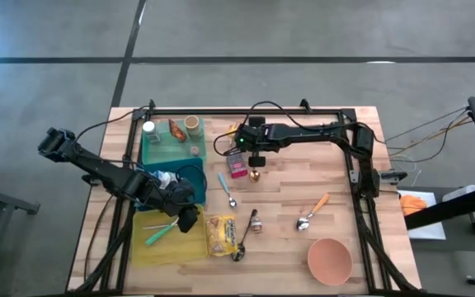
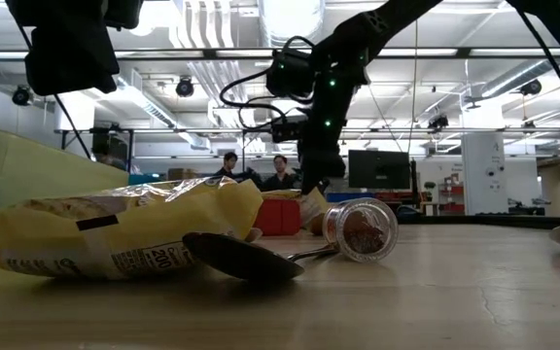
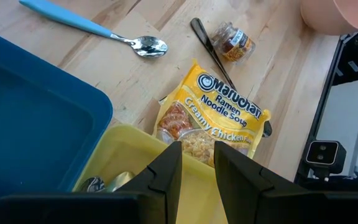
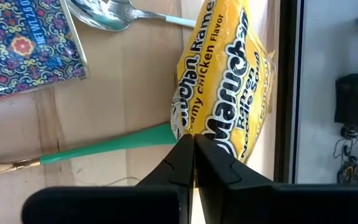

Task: Pick & Place Food Item
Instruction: Put the top yellow noodle pack into the dark blue bin

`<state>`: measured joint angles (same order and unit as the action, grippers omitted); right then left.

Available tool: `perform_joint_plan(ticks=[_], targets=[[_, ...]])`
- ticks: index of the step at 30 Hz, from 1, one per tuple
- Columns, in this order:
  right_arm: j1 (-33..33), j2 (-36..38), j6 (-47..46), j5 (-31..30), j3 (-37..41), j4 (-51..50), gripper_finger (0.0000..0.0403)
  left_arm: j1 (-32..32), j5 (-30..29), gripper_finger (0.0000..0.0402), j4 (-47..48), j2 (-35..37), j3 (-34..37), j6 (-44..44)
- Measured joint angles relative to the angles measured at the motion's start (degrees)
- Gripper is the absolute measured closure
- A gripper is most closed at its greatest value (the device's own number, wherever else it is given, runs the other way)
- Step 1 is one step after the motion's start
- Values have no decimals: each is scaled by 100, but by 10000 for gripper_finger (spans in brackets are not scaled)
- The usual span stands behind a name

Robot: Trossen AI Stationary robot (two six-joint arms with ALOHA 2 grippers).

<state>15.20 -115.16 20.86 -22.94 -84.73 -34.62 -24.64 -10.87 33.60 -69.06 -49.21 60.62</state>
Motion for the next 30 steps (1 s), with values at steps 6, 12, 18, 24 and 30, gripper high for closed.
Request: perform_joint_plan(ticks=[6,12,18,24,30], targets=[[-31,287,-346,63,-30,-287,395,1,-2,299,0,0,0,-1],[-31,952,-860,376,-21,-308,395,10,-2,299,4,0,0,-48],[-35,1579,-1366,1145,-13,-298,395,26,-289,299,50,17,0,-86],[-176,2032,-1526,1700,-10,-288,395,26,-1135,299,68,216,0,-392],[-490,2350,-1572,2474,5,-303,395,52,-2257,299,33,558,-2,-681]])
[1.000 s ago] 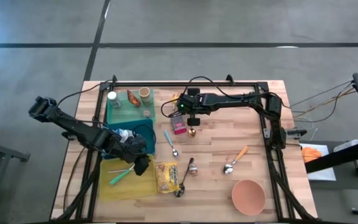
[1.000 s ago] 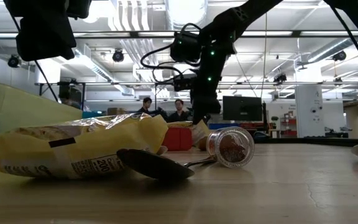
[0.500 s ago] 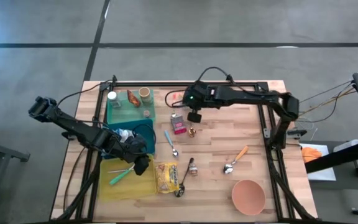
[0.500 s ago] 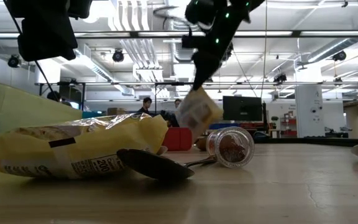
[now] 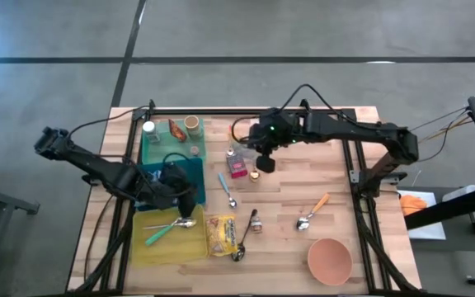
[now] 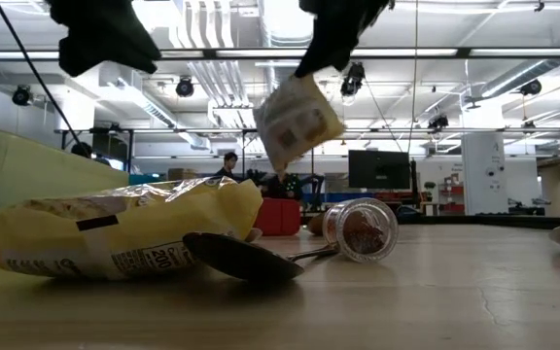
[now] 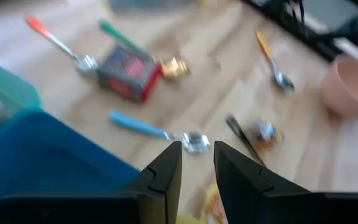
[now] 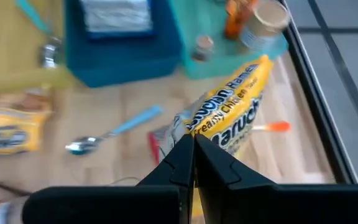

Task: Pick & Place Food Item
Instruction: Put the top yellow noodle pack into the dark blue bin

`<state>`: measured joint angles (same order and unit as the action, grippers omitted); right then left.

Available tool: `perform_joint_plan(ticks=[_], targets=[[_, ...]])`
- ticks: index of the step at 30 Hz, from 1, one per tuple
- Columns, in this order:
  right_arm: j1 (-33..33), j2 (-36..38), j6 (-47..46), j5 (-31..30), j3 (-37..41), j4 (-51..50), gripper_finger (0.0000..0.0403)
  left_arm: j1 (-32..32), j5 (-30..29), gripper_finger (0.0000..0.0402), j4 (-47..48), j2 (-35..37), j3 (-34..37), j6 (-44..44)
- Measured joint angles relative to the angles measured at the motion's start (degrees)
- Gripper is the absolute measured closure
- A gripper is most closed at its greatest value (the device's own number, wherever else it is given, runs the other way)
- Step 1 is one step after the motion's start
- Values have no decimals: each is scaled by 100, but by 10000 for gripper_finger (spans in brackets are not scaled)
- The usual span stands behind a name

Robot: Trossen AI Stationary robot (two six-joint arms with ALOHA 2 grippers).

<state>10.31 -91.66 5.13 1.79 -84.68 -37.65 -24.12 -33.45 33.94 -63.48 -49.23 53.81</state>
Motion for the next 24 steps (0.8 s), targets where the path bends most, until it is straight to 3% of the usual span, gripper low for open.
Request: perform_joint_plan(ticks=[6,14,17,21,24], targets=[[-471,297,-150,39,0,-101,395,372,-113,280,-253,119,2,-522],[-1023,766,-491,-14,7,-94,395,1070,699,146,-1384,102,2,-1574],[-1137,930,-623,-43,7,-48,395,1163,817,98,-2065,93,2,-2493],[-1259,1093,-775,-45,4,-3,395,1159,1151,64,-2932,-10,2,-3927],[-1358,1173,-818,-45,4,78,395,1205,1235,59,-3262,-86,2,-4235]])
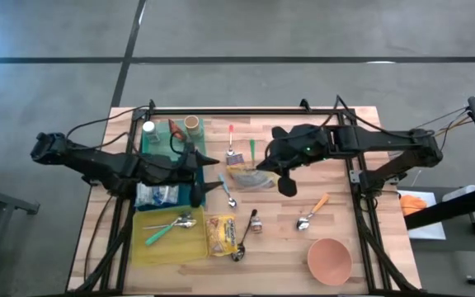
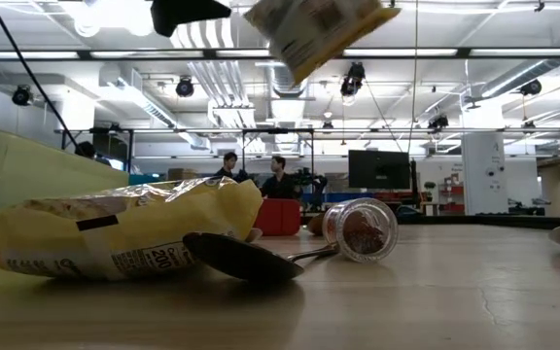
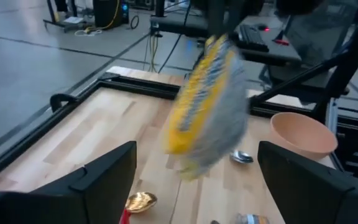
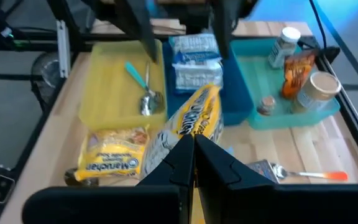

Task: Pick & Place Food Item
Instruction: Put the top yellow noodle pack into the dark blue bin

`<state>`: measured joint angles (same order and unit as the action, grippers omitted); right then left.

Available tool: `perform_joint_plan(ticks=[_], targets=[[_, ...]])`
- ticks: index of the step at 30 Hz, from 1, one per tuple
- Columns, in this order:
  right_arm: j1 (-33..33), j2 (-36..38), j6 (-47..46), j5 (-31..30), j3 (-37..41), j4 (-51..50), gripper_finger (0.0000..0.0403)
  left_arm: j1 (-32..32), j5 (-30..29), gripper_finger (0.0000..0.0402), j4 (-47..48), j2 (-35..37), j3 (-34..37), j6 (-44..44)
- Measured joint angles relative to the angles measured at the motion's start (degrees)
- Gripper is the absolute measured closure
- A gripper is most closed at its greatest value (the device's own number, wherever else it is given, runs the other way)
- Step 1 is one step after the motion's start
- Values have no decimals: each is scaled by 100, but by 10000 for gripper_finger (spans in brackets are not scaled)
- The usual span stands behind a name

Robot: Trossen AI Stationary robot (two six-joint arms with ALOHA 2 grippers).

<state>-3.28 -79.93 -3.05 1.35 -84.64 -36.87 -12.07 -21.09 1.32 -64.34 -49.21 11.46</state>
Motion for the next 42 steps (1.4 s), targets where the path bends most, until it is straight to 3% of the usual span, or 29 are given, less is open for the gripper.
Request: perform_joint_plan(ticks=[16,28,42], targets=[[-352,34,-33,5,-148,316,395,131,676,67,-1012,-334,4,-238],[-513,61,-31,19,-214,619,395,153,1175,218,-1224,-332,4,-520],[-627,73,-86,21,-214,621,395,231,1585,348,-1540,-328,4,-618]])
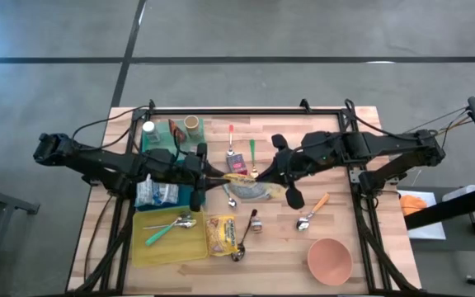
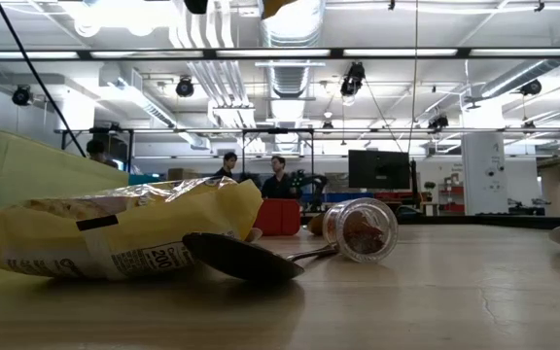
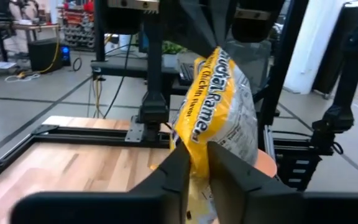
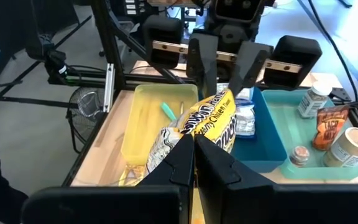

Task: Pick & Place Food Item
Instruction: Put the top yellow noodle pack into the dark blue bin

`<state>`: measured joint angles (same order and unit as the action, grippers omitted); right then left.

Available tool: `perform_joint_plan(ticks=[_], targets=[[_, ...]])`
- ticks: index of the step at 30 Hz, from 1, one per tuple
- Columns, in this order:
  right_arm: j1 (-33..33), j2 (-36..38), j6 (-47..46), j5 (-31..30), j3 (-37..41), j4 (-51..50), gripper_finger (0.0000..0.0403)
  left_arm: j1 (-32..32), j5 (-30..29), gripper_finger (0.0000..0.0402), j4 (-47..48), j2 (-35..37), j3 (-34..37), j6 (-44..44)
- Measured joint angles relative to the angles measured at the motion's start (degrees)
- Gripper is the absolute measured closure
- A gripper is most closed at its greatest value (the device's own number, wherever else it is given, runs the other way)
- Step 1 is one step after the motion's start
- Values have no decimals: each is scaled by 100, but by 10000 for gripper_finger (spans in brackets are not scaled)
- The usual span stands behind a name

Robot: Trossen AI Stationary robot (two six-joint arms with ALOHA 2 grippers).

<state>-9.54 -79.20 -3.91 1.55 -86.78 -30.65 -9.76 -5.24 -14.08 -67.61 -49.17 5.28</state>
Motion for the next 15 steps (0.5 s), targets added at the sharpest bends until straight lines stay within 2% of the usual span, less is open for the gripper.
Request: perform_joint_plan(ticks=[5,11,15], targets=[[0,0,-33,-1,0,1,395,0,253,394,2,0,0,-81],[0,2,-64,-1,0,-2,395,0,298,398,2,0,0,2],[3,-2,-264,-39,0,-57,394,0,298,399,23,0,0,353]])
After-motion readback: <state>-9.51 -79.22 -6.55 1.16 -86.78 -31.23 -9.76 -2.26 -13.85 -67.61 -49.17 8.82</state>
